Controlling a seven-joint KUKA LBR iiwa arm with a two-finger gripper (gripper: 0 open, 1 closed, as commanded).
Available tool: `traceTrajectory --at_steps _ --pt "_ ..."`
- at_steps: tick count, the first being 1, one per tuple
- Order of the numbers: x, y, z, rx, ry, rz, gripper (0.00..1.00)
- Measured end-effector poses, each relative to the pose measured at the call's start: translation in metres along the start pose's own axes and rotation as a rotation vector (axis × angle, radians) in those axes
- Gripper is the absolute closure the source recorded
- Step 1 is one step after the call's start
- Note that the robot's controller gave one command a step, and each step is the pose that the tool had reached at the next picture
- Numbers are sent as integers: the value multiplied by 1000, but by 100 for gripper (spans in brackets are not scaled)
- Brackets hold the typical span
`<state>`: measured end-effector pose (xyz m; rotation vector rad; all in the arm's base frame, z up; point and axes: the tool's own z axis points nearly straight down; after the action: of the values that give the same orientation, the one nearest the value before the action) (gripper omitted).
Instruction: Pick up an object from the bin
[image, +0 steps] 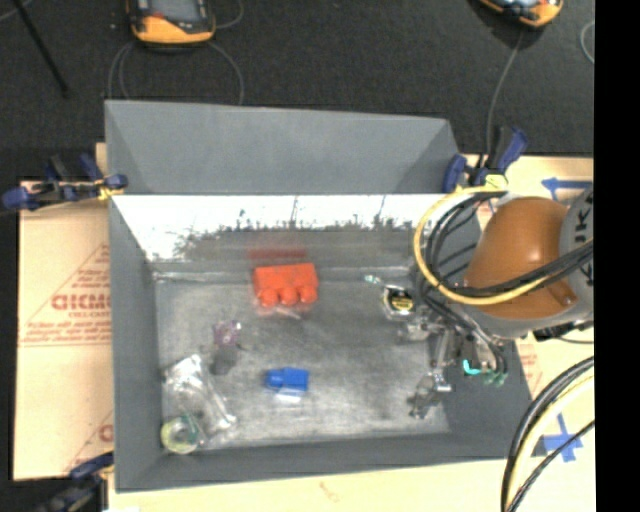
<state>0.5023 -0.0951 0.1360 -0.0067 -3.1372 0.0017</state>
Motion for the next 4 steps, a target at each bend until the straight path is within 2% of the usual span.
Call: traceTrajectory --at_steps 1,2,3,4 --pt "-96 64 28 0 -11 -261 0" --pt "-11 127 28 -3 -2 -360 0" --pt "-51 177 64 0 -9 -340 0" --pt "-55 176 58 -1 -27 -340 100"
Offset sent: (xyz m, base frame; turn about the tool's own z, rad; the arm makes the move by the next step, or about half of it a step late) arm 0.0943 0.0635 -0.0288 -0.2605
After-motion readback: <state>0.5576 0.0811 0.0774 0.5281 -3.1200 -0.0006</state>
